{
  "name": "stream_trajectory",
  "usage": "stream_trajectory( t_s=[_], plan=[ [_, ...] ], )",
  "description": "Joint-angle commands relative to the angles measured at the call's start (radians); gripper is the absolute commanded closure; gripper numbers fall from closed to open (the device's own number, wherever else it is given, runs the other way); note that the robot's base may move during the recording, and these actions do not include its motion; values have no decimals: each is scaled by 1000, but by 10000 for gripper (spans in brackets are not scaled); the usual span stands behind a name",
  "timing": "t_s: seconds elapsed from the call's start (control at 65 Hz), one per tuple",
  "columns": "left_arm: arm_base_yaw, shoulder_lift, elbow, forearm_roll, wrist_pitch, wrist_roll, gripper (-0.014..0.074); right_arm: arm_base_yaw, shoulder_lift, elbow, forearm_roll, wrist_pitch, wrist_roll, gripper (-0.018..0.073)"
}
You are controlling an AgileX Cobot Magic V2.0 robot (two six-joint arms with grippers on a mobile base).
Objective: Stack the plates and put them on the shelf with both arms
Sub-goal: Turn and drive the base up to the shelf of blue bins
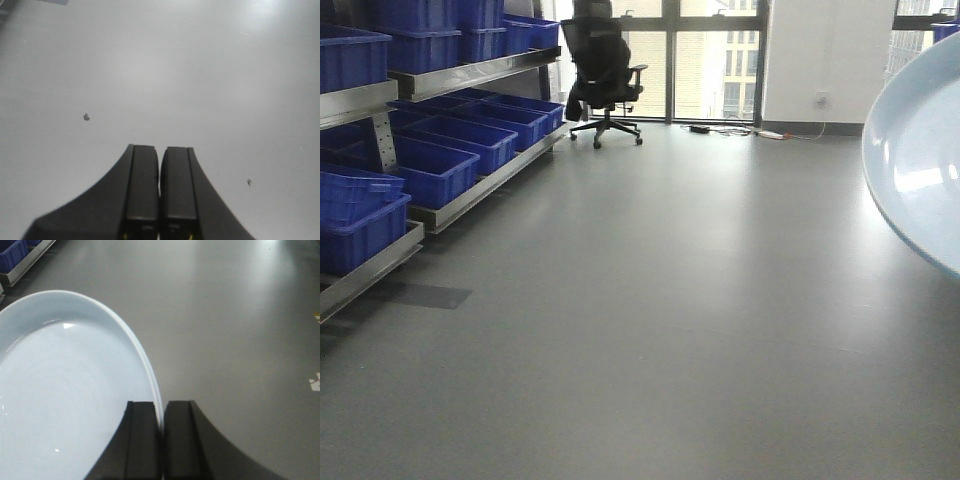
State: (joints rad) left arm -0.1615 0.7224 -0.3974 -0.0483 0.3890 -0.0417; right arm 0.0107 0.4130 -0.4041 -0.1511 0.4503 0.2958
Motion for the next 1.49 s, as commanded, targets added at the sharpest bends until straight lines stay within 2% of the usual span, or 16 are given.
stream_trajectory(
  t_s=[0.0, 1.478],
  plan=[
    [-1, -4, -28, -5, -72, -9, 510, -4, 11, -30, -9, -96, -3, 530],
    [-1, -2, -28, -5, -75, -9, 510, -4, 11, -30, -9, -96, -3, 530]
  ],
)
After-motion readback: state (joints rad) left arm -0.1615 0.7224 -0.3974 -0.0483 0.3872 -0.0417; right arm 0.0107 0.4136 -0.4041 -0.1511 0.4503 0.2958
